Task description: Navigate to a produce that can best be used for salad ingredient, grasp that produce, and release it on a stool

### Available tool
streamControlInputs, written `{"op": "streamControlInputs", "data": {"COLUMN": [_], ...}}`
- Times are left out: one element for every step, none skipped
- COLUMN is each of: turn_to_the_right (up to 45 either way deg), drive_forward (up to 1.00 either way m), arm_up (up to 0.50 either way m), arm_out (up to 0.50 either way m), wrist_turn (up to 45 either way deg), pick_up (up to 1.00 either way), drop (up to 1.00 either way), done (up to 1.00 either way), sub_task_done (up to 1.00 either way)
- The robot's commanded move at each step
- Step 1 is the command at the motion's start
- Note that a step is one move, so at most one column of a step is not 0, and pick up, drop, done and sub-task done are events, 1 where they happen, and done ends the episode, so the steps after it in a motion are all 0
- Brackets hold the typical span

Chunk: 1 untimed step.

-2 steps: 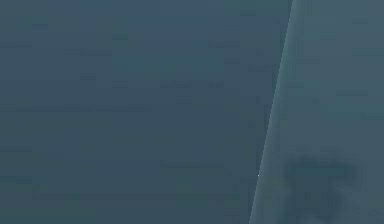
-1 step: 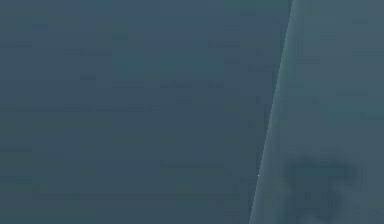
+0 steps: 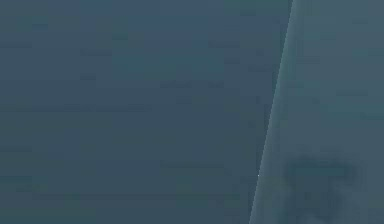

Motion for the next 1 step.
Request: {"op": "streamControlInputs", "data": {"turn_to_the_right": [0.0], "drive_forward": [0.00], "arm_up": [0.00], "arm_out": [0.00], "wrist_turn": [0.0], "pick_up": [0.00], "drop": [0.00], "done": [1.00], "sub_task_done": [0.00]}}
